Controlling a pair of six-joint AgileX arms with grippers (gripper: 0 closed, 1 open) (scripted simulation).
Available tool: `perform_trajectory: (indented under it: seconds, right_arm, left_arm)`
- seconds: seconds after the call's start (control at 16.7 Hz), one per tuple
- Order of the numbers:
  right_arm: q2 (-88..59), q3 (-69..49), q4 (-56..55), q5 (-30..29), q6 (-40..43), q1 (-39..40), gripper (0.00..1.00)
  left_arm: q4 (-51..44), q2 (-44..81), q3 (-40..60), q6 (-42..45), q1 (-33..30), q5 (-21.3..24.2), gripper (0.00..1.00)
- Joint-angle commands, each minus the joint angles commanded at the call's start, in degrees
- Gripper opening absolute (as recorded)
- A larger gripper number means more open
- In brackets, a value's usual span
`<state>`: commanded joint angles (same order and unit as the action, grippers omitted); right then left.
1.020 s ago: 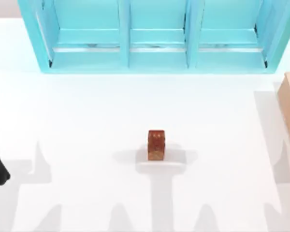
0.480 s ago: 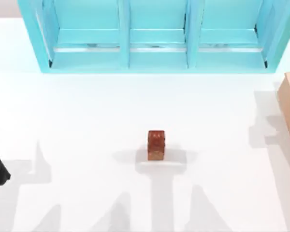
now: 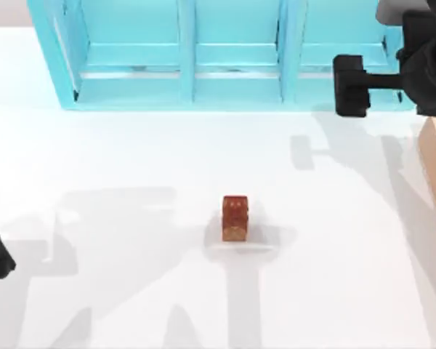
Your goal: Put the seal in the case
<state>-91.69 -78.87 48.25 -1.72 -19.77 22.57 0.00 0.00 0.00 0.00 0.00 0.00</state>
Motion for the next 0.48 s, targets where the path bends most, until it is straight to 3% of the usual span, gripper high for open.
perform_trajectory:
  seconds: [0.48]
  right_arm:
    - [-32.30, -31.26, 24.70, 0.75, -15.60, 13.45, 1.00]
  left_arm:
    - [0.00, 0.00, 0.00, 0.00, 0.00, 0.00, 1.00]
